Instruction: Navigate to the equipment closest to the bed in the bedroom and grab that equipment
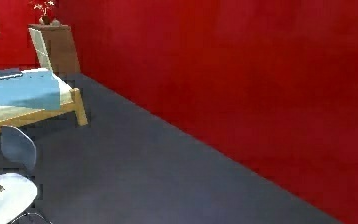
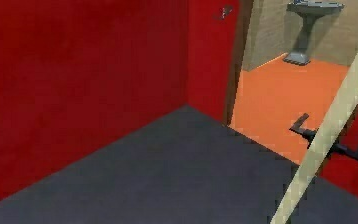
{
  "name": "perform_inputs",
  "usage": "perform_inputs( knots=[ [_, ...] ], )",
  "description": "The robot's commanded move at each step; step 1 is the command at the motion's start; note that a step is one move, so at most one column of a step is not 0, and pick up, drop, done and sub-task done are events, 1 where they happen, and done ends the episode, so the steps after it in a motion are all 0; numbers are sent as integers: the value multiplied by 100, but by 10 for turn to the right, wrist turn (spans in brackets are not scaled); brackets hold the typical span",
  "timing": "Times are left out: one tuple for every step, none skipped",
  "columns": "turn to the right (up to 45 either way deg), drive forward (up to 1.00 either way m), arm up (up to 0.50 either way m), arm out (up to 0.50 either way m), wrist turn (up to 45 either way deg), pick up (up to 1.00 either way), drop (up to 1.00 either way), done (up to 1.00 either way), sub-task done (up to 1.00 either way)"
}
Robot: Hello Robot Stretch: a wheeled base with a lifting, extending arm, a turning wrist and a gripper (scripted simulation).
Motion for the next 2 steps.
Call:
perform_inputs(
  knots=[
    [450, 0, 0, 0, 0, 0, 0, 0, 0],
    [450, 0, 0, 0, 0, 0, 0, 0, 0]
  ],
)
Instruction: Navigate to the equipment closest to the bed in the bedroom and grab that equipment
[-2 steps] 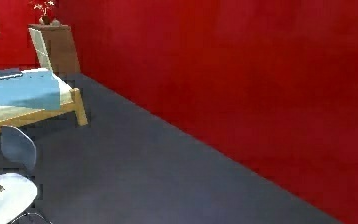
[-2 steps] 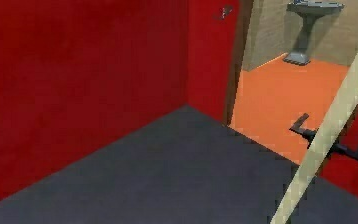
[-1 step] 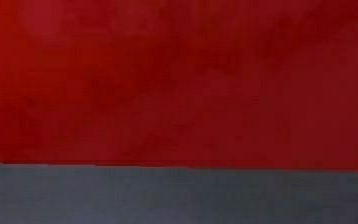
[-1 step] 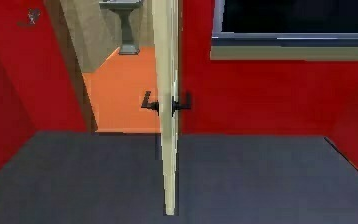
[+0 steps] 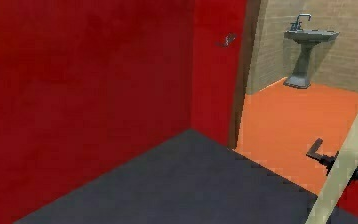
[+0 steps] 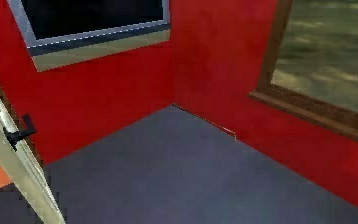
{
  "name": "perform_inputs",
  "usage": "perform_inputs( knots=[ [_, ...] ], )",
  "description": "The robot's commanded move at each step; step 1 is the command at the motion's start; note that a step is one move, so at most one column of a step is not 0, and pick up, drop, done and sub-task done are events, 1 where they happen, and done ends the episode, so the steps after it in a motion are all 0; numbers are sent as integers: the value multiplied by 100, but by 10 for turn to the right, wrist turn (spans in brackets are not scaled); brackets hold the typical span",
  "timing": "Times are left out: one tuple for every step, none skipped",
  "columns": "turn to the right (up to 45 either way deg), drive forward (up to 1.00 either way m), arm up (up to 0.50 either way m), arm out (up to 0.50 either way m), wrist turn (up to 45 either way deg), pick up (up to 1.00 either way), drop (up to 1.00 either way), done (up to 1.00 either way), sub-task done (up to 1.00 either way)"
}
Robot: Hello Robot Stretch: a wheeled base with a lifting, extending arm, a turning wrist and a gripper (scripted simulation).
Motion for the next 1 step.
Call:
perform_inputs(
  knots=[
    [0, 5, 0, 0, 0, 0, 0, 0, 0]
  ],
)
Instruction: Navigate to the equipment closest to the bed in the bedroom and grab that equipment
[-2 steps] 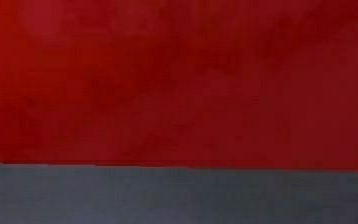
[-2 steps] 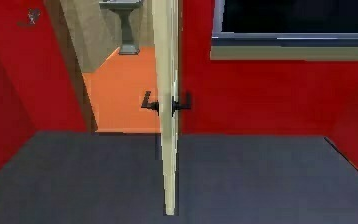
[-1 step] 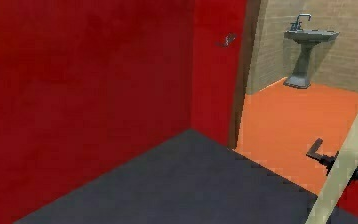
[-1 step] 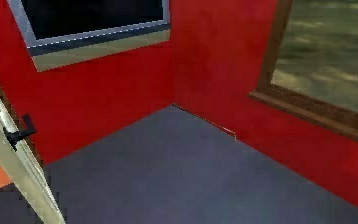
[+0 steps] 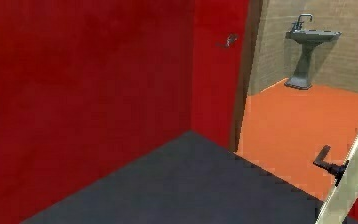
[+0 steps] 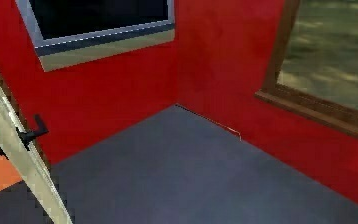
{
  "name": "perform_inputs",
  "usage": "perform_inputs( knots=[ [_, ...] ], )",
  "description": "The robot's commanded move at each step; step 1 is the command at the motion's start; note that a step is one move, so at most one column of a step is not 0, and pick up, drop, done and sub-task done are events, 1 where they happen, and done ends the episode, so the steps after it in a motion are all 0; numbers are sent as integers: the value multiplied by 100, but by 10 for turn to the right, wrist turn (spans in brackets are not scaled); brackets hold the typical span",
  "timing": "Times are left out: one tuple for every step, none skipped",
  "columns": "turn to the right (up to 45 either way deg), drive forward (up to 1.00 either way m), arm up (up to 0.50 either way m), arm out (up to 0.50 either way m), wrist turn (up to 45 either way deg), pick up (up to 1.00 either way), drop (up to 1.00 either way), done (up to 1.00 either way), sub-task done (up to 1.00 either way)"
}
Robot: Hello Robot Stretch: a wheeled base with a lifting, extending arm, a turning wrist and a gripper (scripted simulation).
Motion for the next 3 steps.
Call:
perform_inputs(
  knots=[
    [-450, 0, 0, 0, 0, 0, 0, 0, 0],
    [-330, 0, 0, 0, 0, 0, 0, 0, 0],
    [0, 20, 0, 0, 0, 0, 0, 0, 0]
  ],
)
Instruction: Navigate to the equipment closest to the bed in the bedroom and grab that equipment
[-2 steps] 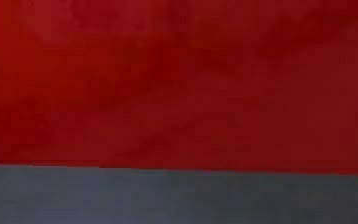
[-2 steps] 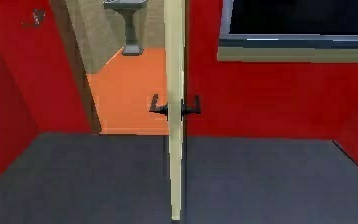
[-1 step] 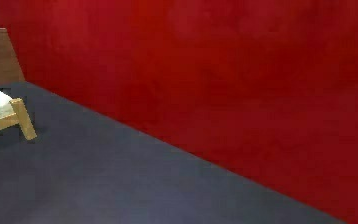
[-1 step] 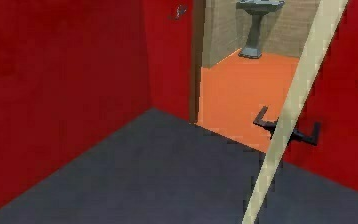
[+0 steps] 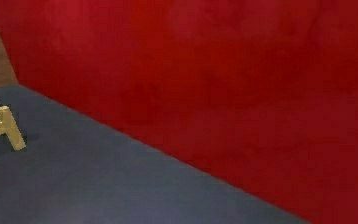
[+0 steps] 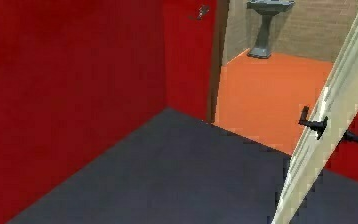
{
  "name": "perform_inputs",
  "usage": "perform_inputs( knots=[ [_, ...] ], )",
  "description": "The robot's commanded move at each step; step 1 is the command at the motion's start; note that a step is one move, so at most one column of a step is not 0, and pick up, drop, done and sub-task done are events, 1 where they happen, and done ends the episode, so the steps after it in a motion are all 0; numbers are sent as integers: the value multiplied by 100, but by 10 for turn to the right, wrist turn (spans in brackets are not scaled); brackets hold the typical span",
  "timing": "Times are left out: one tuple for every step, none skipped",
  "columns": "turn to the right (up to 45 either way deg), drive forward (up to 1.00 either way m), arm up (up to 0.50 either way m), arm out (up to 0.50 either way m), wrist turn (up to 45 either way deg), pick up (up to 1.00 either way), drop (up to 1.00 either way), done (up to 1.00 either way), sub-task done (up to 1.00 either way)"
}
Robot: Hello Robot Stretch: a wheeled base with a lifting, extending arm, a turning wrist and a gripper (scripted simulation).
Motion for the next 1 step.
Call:
perform_inputs(
  knots=[
    [-420, 0, 0, 0, 0, 0, 0, 0, 0]
  ],
)
